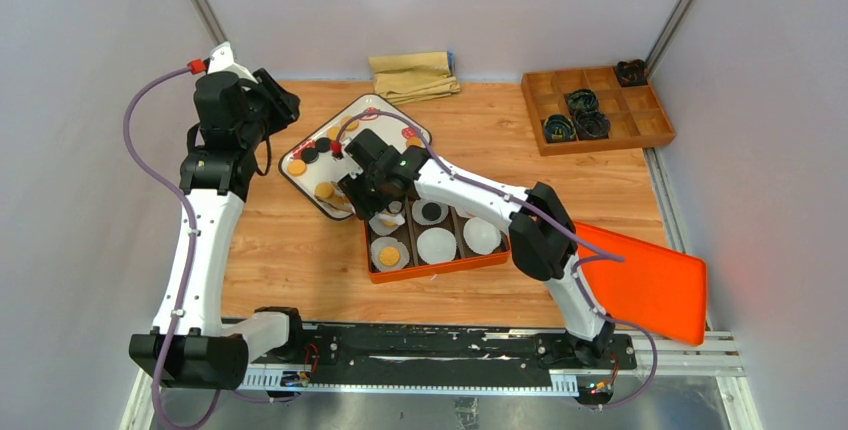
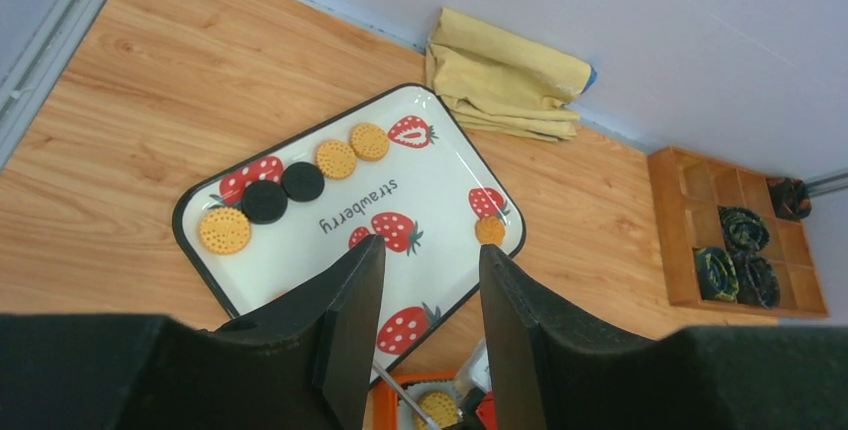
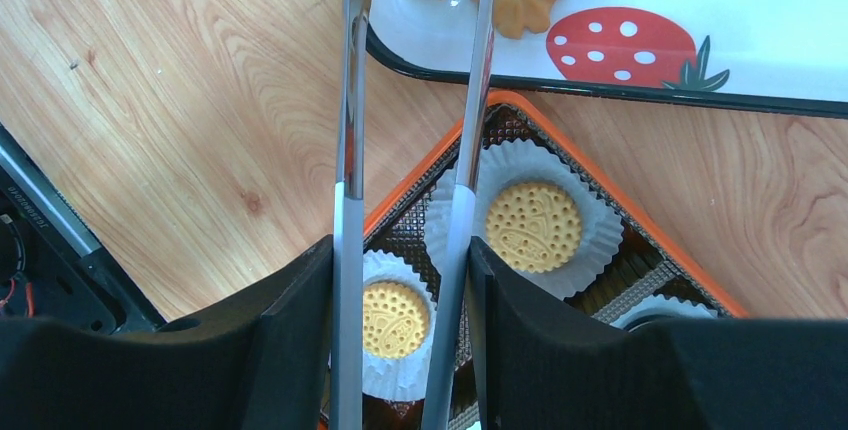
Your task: Pack the cookies
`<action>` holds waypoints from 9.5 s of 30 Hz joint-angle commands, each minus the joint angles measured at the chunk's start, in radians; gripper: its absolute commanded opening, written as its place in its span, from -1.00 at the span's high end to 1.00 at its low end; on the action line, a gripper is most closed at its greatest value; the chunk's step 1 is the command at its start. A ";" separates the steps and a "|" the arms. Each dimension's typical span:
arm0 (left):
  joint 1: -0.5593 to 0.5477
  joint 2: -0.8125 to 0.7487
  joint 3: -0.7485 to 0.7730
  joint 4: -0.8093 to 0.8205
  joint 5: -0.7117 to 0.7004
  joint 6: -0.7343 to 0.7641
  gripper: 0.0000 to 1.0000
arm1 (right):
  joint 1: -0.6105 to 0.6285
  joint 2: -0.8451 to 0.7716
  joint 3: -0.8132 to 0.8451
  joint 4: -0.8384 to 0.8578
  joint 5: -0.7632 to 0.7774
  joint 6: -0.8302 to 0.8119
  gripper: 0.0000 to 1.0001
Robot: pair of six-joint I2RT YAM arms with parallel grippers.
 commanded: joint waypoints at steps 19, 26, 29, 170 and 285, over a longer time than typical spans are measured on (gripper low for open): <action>0.006 -0.021 -0.042 0.041 0.038 0.007 0.08 | -0.032 0.097 0.101 0.024 -0.053 0.028 0.34; 0.006 -0.028 -0.043 0.041 0.049 0.006 0.08 | -0.034 -0.010 0.049 0.055 0.003 0.021 0.44; 0.006 -0.033 -0.042 0.047 0.055 0.005 0.08 | -0.042 -0.072 0.014 0.057 0.037 0.016 0.45; 0.035 0.105 -0.043 0.129 0.223 -0.062 0.14 | -0.369 -0.107 -0.213 0.086 0.098 0.004 0.10; -0.131 0.207 -0.103 0.173 0.219 0.004 0.23 | -0.724 0.100 -0.072 0.034 0.116 -0.018 0.13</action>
